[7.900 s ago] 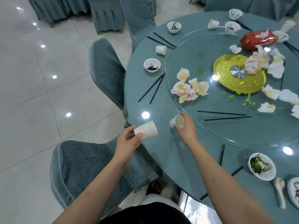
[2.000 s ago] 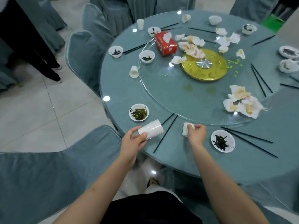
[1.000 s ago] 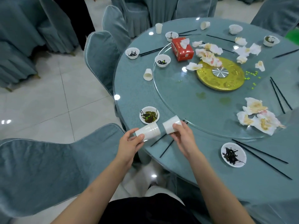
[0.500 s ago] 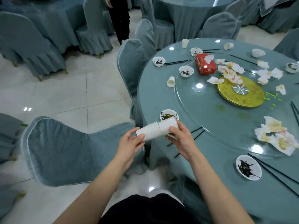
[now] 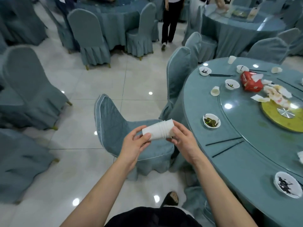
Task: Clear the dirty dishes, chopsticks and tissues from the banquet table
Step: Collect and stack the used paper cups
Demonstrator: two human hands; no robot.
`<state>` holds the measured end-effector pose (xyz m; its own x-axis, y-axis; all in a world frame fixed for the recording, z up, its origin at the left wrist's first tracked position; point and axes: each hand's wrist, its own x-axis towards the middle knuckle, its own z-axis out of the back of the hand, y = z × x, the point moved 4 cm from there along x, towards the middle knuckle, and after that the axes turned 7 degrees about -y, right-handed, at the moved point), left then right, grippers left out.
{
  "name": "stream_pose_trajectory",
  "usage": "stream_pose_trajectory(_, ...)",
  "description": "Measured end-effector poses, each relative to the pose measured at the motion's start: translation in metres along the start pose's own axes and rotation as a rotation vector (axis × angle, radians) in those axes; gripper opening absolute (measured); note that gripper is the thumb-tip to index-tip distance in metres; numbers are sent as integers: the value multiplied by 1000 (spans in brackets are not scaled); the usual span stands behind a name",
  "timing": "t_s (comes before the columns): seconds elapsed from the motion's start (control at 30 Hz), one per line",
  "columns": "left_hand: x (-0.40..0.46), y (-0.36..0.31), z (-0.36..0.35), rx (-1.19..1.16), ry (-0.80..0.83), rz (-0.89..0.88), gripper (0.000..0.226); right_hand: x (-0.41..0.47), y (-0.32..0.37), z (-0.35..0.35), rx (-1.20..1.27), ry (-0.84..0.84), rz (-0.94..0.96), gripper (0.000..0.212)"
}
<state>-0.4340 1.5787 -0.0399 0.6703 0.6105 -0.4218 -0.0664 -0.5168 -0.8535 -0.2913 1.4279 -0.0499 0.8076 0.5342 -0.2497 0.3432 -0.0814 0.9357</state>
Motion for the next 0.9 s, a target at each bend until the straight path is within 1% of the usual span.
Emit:
stream_pose_trajectory(0.07, -12, -10, 31, 8, -19, -38, 41, -10, -6, -33, -21, 44, 5, 42)
stream_pose_trajectory(0.2, -30, -29, 85, 20, -50, -98, 39, -26, -16, -88, -67, 142, 5, 40)
stream_pose_trajectory(0.27, -35, -36, 104, 16, -66, -114, 39, -29, -17, -106, -79, 177, 1, 45)
stream_pose_trajectory(0.37, -36, -44, 130, -11, -109, -120, 40, -26, -19, -132, -126, 243, -9, 46)
stream_pose_trajectory(0.43, -33, -50, 145, -26, -133, -124, 40, -19, -24, -149, -155, 301, -18, 52)
stream_pose_trajectory(0.53, -27, -60, 173, -26, -163, -134, 41, -6, -38, -180, -132, 344, -70, 60)
stream_pose_trajectory(0.6, -21, -69, 194, -20, -197, -139, 40, 3, -48, -208, -141, 416, -95, 61)
stream_pose_trajectory(0.73, -3, -92, 240, -29, -287, -145, 40, 28, -66, -267, -146, 504, -133, 75)
stream_pose_trajectory(0.8, 13, -107, 263, -20, -307, -159, 43, 45, -74, -298, -154, 524, -138, 73)
stream_pose_trajectory(0.9, 47, -131, 294, -16, -333, -169, 45, 81, -83, -344, -149, 545, -136, 60)
